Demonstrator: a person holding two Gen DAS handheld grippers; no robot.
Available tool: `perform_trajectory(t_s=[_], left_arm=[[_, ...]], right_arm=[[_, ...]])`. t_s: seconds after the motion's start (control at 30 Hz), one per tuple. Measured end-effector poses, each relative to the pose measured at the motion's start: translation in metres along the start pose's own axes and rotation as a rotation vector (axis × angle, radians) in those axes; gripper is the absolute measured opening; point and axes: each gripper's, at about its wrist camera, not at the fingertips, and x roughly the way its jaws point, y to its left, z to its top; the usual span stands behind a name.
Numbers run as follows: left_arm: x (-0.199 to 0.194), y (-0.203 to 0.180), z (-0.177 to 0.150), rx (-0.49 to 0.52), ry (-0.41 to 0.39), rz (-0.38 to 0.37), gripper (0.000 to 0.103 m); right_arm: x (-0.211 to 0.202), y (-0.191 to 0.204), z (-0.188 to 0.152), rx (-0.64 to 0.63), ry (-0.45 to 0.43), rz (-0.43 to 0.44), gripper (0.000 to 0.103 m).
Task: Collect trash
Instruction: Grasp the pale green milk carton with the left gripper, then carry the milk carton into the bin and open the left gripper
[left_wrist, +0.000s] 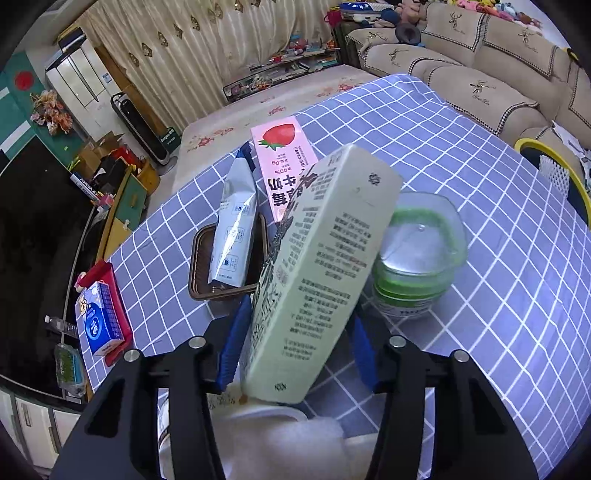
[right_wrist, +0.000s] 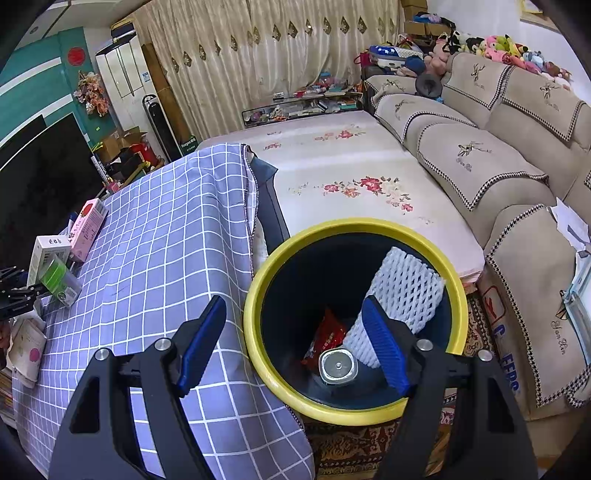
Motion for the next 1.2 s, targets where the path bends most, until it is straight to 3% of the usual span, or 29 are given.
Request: perform_trajectory(t_s=[0.17, 0.33, 0.7, 0.87, 0.93, 1.2], left_arm=[[-0.002, 0.004, 0.0, -0.015, -0.016, -0.001, 0.042], [-0.023, 0.014, 0.001, -0.071, -0.081, 0.008, 0.031], [-0.083, 0.023, 0.015, -0.15, -0.199, 0.015, 0.031], [-0.119, -0.01, 0.024, -0.106, -0.25, -0.022, 0.031], [-0.131, -0.028, 0.03, -0.089, -0.265, -0.061, 0.031], [-0.148, -0.14, 0.069, 0.034, -0.294, -0.297, 0.031]], right_arm=[[0.002, -0.001, -0.003, 0.005, 0.007, 0.01, 0.072], [0.0, -0.001, -0.003, 0.011, 0.003, 0.024, 0.072], [-0.014, -0.001, -0.005, 0.01, -0.016, 0.047, 0.072], [-0.037, -0.01, -0.004, 0.025, -0.07, 0.044, 0.072], [-0.051, -0.019, -0.003, 0.036, -0.108, 0.024, 0.077], [-0.091, -0.069, -0.008, 0.085, -0.2, -0.098, 0.078]])
